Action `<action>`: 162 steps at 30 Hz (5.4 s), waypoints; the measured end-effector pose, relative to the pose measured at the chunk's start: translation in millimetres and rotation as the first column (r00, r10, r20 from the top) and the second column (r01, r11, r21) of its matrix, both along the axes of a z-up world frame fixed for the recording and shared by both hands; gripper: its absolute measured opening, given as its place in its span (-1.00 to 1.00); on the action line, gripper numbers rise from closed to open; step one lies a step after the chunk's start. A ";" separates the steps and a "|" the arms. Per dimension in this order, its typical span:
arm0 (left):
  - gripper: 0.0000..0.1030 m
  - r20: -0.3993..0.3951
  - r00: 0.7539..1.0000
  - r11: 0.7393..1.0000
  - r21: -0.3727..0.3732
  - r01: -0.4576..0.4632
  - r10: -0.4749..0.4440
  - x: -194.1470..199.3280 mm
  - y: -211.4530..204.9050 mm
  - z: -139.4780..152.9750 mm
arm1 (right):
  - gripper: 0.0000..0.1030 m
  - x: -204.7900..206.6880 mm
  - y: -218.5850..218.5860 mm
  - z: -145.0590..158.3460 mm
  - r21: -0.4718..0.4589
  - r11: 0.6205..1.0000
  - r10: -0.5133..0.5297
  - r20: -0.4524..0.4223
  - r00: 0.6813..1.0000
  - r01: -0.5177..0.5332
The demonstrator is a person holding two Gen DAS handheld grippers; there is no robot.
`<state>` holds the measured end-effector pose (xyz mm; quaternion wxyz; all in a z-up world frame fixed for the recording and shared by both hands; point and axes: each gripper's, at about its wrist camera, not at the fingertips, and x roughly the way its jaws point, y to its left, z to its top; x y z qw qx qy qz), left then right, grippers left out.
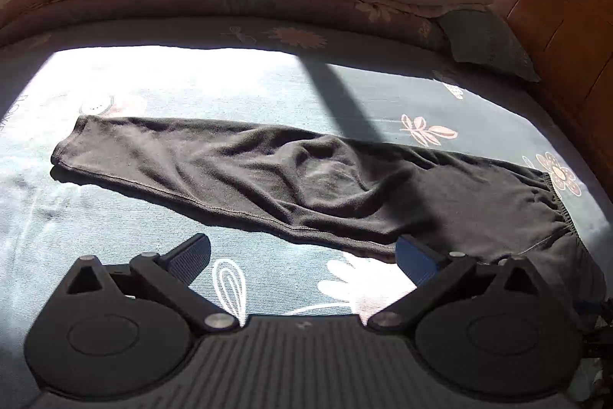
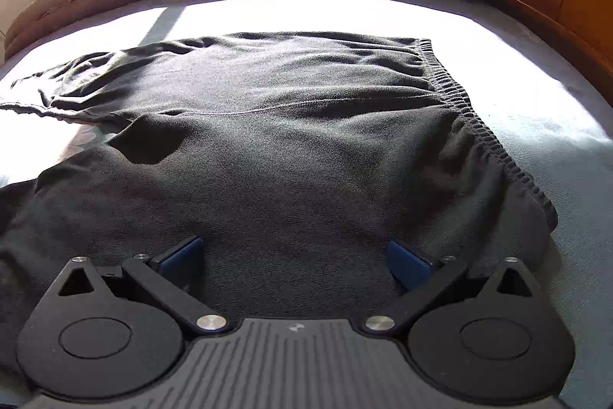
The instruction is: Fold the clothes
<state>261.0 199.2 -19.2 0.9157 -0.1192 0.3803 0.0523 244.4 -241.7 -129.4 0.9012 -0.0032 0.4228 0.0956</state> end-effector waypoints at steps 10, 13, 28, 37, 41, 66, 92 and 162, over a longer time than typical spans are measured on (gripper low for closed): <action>0.98 0.008 0.991 0.969 -0.209 -0.131 0.135 73.9 92.0 -48.3 | 1.00 9.3 78.7 44.9 0.221 0.949 0.214 0.069 0.974 -0.224; 0.98 -0.010 0.982 0.949 -0.255 -0.186 0.189 77.2 112.2 -68.4 | 1.00 13.8 94.3 39.7 0.253 0.935 0.243 0.056 0.968 -0.249; 0.98 -0.003 0.972 0.955 -0.183 -0.233 0.237 77.3 161.7 -59.7 | 1.00 24.0 103.3 19.1 0.237 0.943 0.236 0.013 0.972 -0.232; 0.95 -0.116 0.914 0.908 -0.117 -0.402 0.389 68.9 162.7 -65.0 | 1.00 20.7 99.5 28.0 0.223 0.945 0.234 0.045 0.971 -0.238; 0.96 -0.086 0.989 0.960 -0.241 -0.141 0.124 87.8 99.9 -52.9 | 1.00 23.1 99.4 25.8 0.242 0.944 0.221 0.037 0.975 -0.224; 0.98 -0.083 0.989 0.990 -0.082 0.114 -0.121 1.2 -3.9 -29.3 | 1.00 17.1 119.7 46.5 0.155 0.943 0.285 0.083 0.955 -0.295; 0.98 -0.046 0.999 0.984 0.177 -0.008 0.016 -102.0 -10.9 -22.1 | 1.00 123.5 216.4 11.5 0.222 0.888 0.425 -0.062 0.903 -0.403; 0.98 -0.143 0.979 0.977 -0.131 -0.167 0.149 -219.8 -47.9 -82.8 | 1.00 -64.0 41.5 -14.0 -0.020 0.978 0.210 0.172 0.963 -0.209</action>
